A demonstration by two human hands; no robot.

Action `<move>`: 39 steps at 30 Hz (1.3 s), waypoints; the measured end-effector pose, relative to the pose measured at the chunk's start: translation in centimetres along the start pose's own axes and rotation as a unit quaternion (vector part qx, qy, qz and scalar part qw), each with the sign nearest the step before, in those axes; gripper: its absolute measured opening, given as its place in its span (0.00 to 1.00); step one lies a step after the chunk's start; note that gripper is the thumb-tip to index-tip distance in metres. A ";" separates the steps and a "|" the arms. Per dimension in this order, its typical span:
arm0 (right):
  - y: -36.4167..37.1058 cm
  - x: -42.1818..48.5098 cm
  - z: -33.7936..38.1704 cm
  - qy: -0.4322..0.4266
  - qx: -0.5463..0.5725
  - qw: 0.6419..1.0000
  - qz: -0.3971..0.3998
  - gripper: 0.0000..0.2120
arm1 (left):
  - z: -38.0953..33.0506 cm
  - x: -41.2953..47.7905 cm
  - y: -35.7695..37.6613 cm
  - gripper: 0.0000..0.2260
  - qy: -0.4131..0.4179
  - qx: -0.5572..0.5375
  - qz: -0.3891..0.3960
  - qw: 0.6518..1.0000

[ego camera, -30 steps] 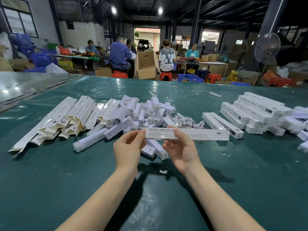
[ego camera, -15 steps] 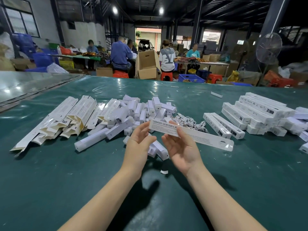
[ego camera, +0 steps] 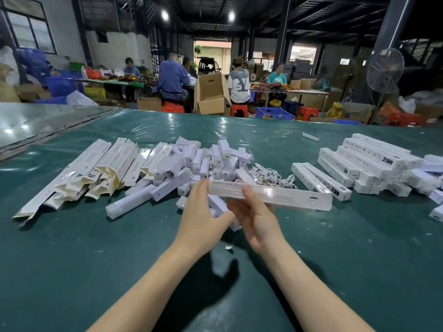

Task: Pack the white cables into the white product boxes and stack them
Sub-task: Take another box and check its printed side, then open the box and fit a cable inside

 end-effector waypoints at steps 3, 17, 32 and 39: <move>0.9 -0.6 -0.9 0.005 -0.094 0.995 0.046 0.12 | -0.5 -0.4 -0.1 0.38 0.042 0.202 -0.030 0.978; -2.7 0.2 0.5 0.134 -0.768 0.626 0.034 0.16 | 1.4 0.5 -4.6 0.21 -0.008 0.160 -0.054 0.986; -3.6 0.8 2.0 0.095 -0.267 0.952 -0.117 0.06 | 2.4 0.4 -4.5 0.07 -0.131 -0.090 0.237 0.959; -4.1 0.7 4.6 -0.012 -0.123 0.990 -0.065 0.10 | 2.9 0.1 -4.0 0.17 -0.160 -0.118 0.325 0.925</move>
Point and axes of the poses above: each hand's wrist, its own x-axis towards the middle knuckle, its own y-axis out of the palm, z = x × y, the point moved 2 cm from there along x, towards the middle knuckle, and after that the axes turned 15 degrees about z, right-handed, at the moved point
